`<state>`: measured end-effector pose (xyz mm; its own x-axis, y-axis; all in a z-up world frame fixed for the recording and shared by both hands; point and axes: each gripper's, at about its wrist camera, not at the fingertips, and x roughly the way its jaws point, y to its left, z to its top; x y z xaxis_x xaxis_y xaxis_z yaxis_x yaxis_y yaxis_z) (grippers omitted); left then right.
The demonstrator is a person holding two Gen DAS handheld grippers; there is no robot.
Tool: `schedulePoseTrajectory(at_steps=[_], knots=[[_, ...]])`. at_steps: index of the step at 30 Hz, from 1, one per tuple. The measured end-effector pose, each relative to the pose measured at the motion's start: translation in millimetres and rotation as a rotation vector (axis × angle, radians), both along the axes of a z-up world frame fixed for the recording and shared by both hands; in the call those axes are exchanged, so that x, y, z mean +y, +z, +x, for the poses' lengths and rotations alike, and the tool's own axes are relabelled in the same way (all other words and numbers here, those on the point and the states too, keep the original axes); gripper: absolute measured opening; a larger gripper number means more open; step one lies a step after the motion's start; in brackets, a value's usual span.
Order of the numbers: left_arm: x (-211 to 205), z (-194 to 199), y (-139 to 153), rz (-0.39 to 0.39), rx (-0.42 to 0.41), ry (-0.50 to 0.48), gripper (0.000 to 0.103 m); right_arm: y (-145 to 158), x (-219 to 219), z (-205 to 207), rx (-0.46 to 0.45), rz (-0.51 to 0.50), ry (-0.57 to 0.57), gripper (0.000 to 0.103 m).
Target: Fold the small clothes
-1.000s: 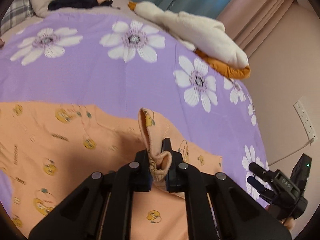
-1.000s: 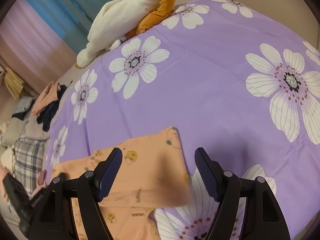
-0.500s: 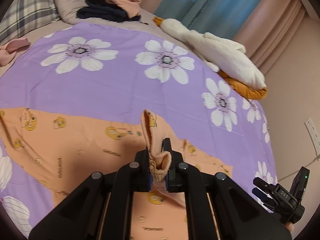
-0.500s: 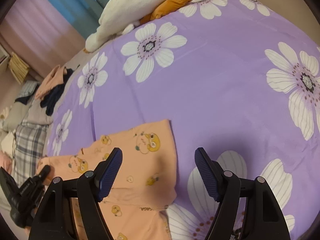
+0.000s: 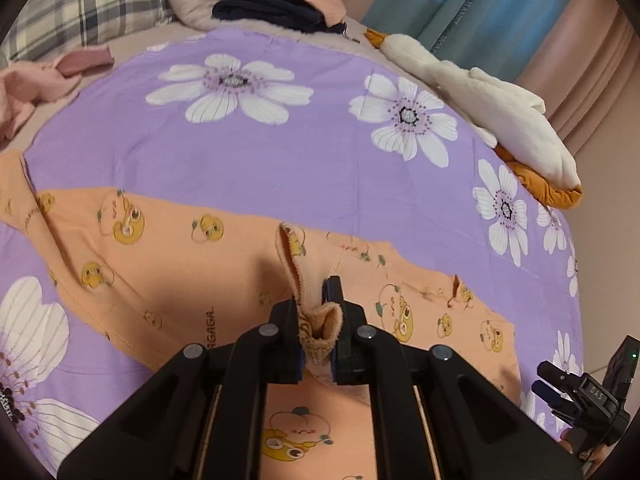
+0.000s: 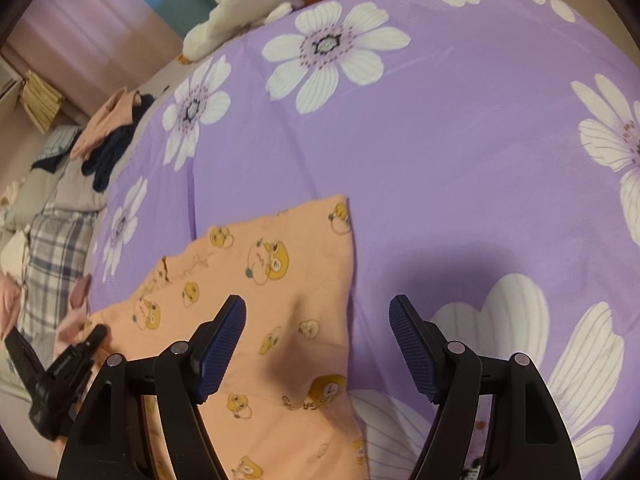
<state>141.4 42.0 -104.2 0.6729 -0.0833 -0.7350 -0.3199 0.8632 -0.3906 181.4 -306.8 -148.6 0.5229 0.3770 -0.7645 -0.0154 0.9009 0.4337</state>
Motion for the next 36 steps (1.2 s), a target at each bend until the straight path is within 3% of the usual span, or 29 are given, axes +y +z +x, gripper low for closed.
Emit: schedulePoseTrajectory(at_steps=[10, 18, 24, 27, 36], knots=[[15, 4, -47, -0.024, 0.134, -0.008, 0.009, -27, 23, 7, 0.092, -0.041, 0.065, 0.075], [20, 4, -55, -0.059, 0.135, -0.030, 0.012, -31, 27, -4, 0.058, -0.160, 0.076, 0.066], [13, 7, -56, 0.043, 0.117, -0.140, 0.013, -34, 28, -14, 0.035, -0.215, 0.072, 0.062], [17, 9, -58, 0.048, 0.108, -0.199, 0.013, -35, 32, -15, 0.027, -0.251, 0.067, 0.061], [37, 9, -66, -0.102, 0.073, -0.268, 0.014, -36, 45, -14, -0.006, -0.337, 0.047, 0.061]])
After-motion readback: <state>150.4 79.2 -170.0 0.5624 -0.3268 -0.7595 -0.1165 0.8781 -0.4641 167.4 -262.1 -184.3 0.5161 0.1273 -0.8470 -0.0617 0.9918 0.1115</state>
